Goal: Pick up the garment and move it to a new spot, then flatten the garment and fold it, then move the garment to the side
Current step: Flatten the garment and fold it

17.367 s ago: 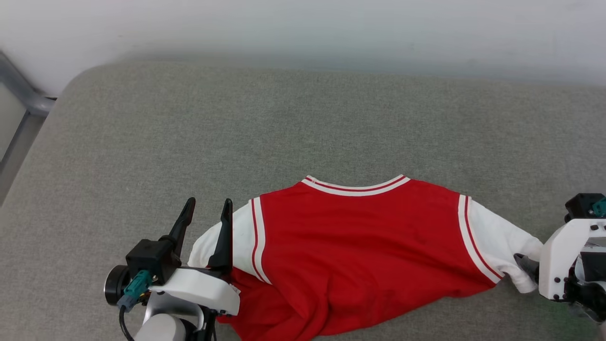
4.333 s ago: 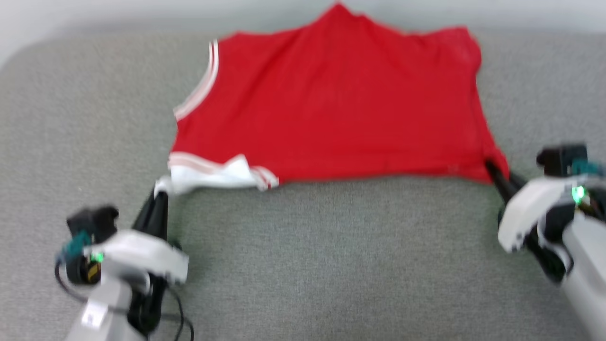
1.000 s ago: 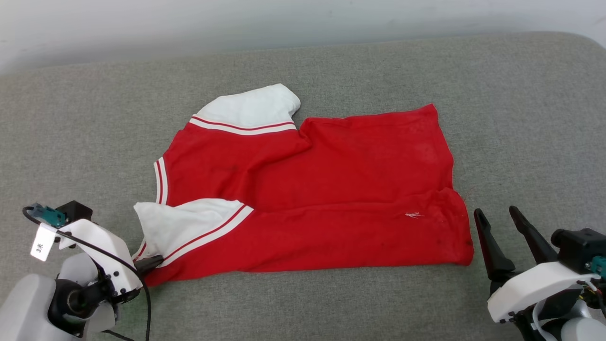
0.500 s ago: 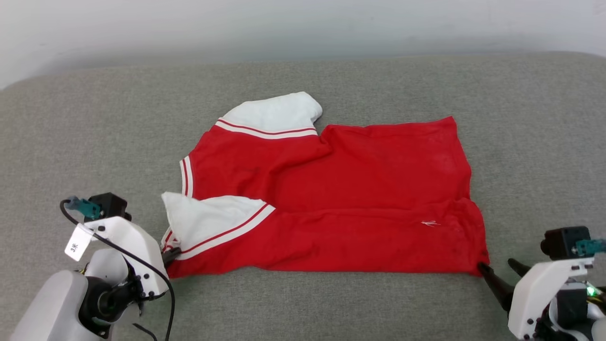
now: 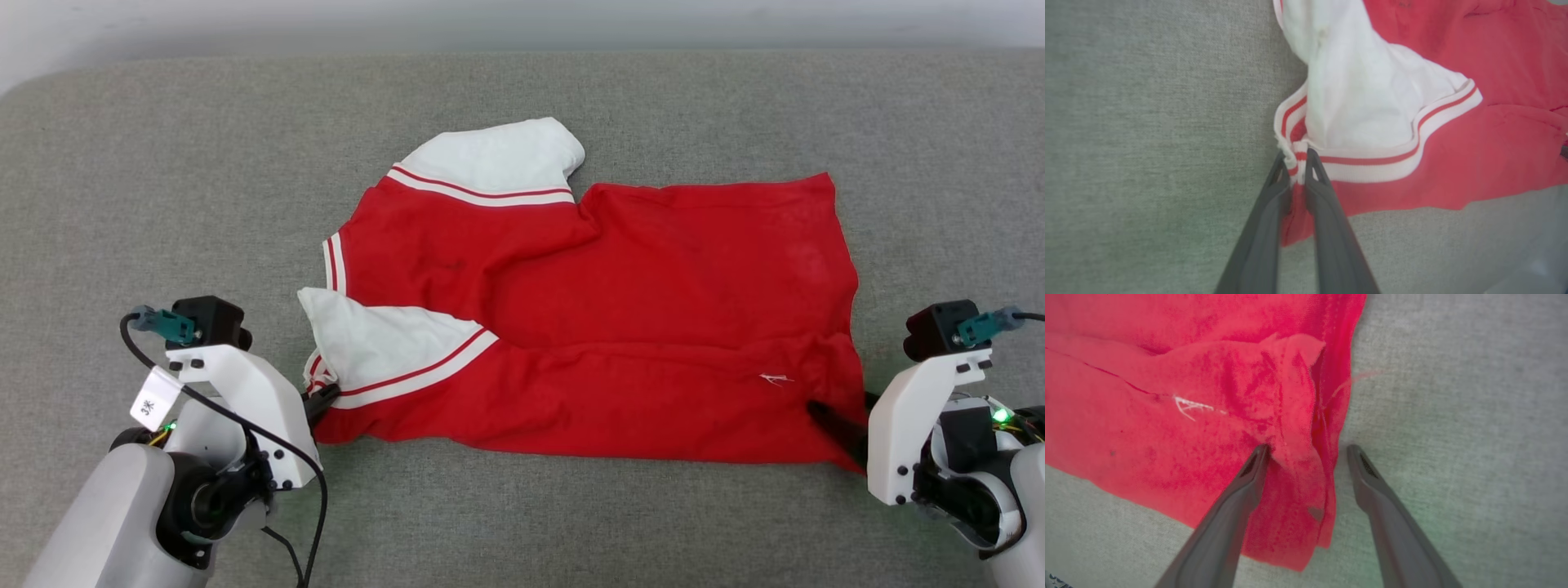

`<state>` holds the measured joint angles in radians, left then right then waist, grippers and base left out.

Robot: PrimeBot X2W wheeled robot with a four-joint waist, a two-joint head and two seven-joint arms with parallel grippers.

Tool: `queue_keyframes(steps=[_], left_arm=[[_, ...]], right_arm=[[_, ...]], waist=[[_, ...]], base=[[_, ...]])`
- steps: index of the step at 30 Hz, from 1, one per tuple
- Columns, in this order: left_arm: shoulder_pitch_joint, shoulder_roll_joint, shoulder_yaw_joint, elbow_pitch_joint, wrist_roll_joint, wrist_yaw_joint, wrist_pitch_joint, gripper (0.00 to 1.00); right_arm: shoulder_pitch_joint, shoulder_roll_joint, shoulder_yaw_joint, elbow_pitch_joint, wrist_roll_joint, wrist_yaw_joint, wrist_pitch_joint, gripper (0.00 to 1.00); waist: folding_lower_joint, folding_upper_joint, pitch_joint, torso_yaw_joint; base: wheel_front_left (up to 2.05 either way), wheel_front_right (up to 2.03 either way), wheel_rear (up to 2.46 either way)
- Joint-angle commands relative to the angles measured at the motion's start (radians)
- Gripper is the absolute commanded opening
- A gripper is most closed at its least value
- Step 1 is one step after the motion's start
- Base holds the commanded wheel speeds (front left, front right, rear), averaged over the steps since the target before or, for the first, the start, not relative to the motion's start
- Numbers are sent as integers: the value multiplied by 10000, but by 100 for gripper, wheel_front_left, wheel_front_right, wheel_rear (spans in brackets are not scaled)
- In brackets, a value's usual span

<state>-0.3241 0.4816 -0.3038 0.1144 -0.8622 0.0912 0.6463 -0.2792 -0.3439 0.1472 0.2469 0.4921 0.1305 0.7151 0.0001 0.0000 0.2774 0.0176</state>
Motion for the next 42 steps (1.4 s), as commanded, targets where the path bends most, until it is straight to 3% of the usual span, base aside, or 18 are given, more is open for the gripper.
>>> queue_keyframes(steps=[1, 2, 3, 4, 13, 19, 26, 33, 40, 41, 42], left_arm=[[-42, -74, -9, 2, -37, 54, -34, 0], [-23, -72, -14, 6, -27, 46, -51, 0], [-5, -94, -16, -1, -29, 41, -92, 0], [26, -115, -23, 10, -45, 32, -95, 0], [309, -204, -1, 73, -86, -185, -566, 0], [845, -200, 78, 0, -96, -215, -969, 0], [2194, 117, 340, -495, -217, 186, -1122, 0], [3846, 351, 743, -1152, -542, 758, -1111, 0], [4602, -25, 639, -774, -678, 664, -1510, 0], [4532, -94, 601, -620, -608, 609, -1656, 0], [4457, -179, 540, -434, -576, 550, -1785, 0]], right_arm=[[194, 218, 405, 496, 207, 3, 331, 100], [194, 226, 547, 672, 319, 15, 518, 50], [203, 224, 640, 776, 426, 16, 622, 6], [196, 228, 698, 822, 526, 15, 665, 0], [-184, -381, 365, 426, 691, -3, 212, 0], [162, -431, 443, -104, 792, -2, 151, 0], [1259, -508, 473, -852, 907, -2, 331, 0], [2680, -314, -44, -1585, 918, -2, 519, 0], [3717, 155, -495, -1529, 629, -2, 369, 0], [3788, 224, -550, -1461, 583, -2, 213, 5], [3836, 332, -575, -1383, 573, -2, 27, 59]], waist=[[-1, 0, 38, 30], [-1, 0, 44, 31], [-1, 0, 45, 31], [-1, 0, 32, 30], [-1, 0, -606, 72], [-1, 0, -1499, 90], [-1, 0, -2546, 97], [-1, 0, -2932, 113], [-1, 0, -2992, 117], [-1, 0, -2982, 120], [-1, 0, -2975, 128]], base=[[0, 0, 0], [0, 0, 0], [0, 0, 0], [0, 0, 0], [0, 0, 0], [0, 0, 0], [0, 0, 0], [0, 0, 0], [0, 0, 0], [0, 0, 0], [0, 0, 0]])
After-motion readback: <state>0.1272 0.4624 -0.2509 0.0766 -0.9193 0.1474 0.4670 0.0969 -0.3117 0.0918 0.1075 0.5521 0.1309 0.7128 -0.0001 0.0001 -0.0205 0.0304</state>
